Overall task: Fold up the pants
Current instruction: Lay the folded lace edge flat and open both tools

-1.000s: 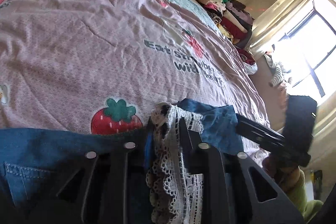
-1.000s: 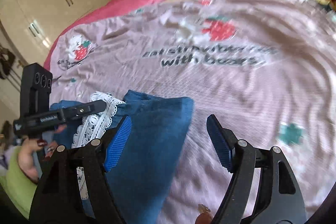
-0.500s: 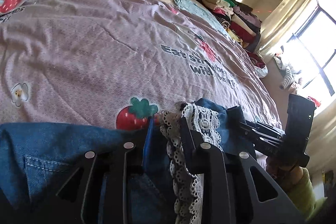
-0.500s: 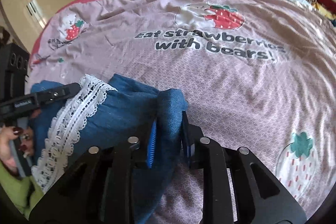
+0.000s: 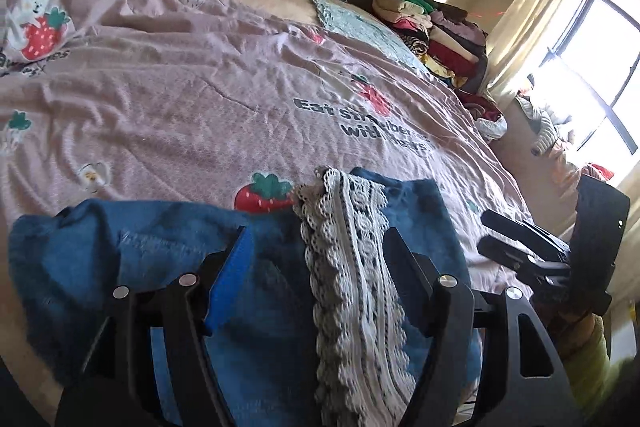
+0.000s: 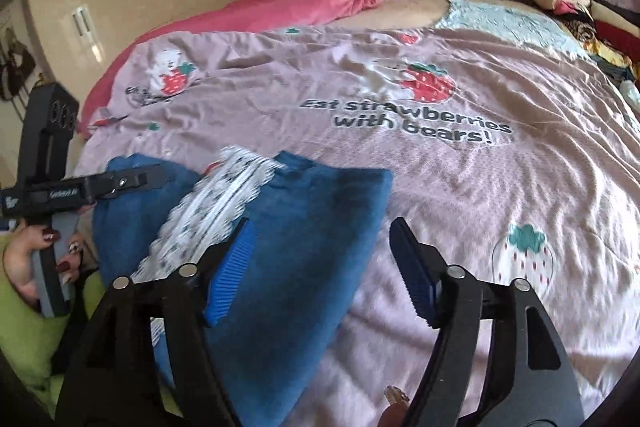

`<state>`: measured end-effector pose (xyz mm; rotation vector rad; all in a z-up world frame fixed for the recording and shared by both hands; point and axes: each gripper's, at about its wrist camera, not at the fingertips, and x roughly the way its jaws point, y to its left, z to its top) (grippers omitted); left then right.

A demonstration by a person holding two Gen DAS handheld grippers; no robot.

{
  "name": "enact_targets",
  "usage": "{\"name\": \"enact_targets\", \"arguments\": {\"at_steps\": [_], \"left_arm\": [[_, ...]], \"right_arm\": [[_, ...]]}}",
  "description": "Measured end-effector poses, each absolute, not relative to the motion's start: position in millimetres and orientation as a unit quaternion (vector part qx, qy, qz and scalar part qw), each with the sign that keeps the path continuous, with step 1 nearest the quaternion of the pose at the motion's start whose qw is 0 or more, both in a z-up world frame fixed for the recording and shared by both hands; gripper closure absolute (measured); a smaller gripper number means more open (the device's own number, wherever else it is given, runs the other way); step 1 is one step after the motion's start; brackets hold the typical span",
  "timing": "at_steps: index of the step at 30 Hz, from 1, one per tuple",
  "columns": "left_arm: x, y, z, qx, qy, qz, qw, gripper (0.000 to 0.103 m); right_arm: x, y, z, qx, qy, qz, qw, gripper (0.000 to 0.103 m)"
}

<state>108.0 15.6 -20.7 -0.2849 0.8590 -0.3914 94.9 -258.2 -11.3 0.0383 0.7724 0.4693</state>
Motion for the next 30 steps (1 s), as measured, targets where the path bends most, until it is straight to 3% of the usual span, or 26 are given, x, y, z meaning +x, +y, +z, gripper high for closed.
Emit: {"name": "enact_targets", "arguments": {"at_steps": [13, 28, 29, 30], "left_arm": [[57.7, 22.2, -15.4, -0.126, 0.427, -0.174, 0.879, 0.037], [29.7, -2.3, -58.3, -0.125, 0.492, -0.187, 0.841, 0.037], [30.0, -7.6, -61.6, -0.117, 0.495, -0.187, 0.841, 0.037], [30.1, -12.1, -64.2, -0.113, 0.498, -0.19, 0.839, 0.047]], "right_arm": [[42.4, -247.6, -16.8, -0.014, 0.387, 0.252, 0.887, 0.031], [27.4, -255.9, -51.7, 0.009, 0.43, 0.244, 0.869, 0.031], [28.5, -256.1, -55.4, 0.013, 0.437, 0.244, 0.866, 0.031], [29.2, -255.8, -59.0, 0.017, 0.443, 0.247, 0.862, 0.031]]}}
